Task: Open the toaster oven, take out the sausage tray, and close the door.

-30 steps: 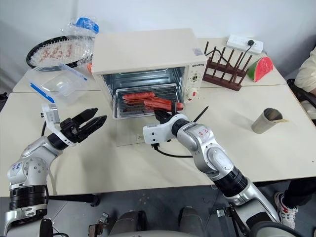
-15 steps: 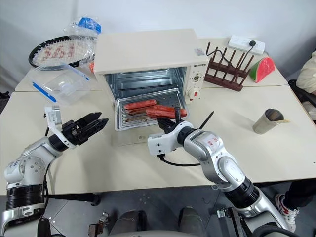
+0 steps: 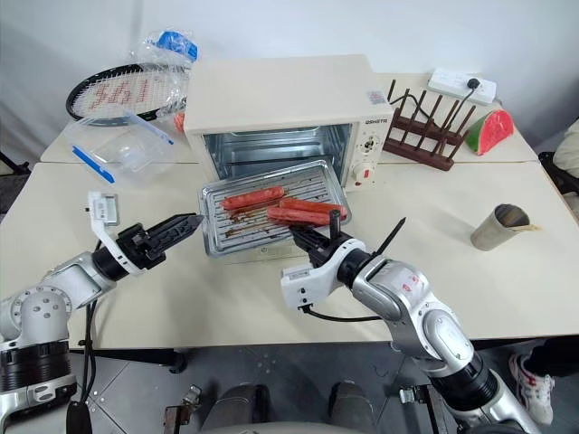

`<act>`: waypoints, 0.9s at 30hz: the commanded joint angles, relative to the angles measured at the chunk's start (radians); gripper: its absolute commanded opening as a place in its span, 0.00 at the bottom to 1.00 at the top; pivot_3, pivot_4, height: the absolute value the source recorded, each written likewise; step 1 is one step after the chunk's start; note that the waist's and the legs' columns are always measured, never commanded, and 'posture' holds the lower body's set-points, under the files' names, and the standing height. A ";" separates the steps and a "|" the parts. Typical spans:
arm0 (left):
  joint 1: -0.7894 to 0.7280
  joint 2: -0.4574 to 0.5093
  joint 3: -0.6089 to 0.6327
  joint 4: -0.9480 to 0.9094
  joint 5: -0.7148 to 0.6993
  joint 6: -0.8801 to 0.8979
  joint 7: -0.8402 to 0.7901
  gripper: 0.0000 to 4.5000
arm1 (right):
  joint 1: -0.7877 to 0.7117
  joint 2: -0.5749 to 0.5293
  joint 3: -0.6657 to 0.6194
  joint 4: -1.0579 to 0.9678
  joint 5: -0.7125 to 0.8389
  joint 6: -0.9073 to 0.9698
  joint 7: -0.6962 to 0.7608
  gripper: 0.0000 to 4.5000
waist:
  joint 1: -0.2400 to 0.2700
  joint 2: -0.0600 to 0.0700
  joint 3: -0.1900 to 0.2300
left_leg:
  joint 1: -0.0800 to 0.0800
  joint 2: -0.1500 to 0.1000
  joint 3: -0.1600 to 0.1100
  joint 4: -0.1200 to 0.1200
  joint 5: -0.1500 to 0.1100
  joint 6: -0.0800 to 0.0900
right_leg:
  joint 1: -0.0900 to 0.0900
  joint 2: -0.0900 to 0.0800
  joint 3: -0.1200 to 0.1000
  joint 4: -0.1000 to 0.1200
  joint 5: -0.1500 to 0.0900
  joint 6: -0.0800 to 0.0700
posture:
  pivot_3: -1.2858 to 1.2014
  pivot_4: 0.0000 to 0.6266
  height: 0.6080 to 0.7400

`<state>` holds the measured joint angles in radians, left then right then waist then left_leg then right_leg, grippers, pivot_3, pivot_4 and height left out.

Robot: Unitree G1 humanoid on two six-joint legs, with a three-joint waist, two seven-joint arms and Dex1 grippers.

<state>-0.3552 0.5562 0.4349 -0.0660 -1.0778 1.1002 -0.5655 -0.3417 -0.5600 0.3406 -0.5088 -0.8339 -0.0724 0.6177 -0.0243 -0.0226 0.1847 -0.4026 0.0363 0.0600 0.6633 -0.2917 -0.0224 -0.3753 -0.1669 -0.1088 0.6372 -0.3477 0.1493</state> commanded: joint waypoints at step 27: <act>-0.130 0.001 -0.033 0.283 -0.661 0.273 0.462 0.75 | 0.026 0.006 -0.093 -0.078 0.117 -0.091 -0.012 0.00 | 0.000 0.000 0.000 | 0.001 -0.001 0.000 0.000 0.000 0.000 | 0.001 0.000 0.001 0.000 0.000 0.000 | 0.52 0.24 1.00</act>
<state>-0.4732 0.5381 0.4082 0.2158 -1.7031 1.3687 -0.0897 -0.3040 -0.5591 0.2708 -0.5325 -0.7359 -0.1522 0.6180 -0.0243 -0.0229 0.1847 -0.4019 0.0357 0.0595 0.6635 -0.2916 -0.0225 -0.3749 -0.1670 -0.1082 0.6374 -0.3477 0.1493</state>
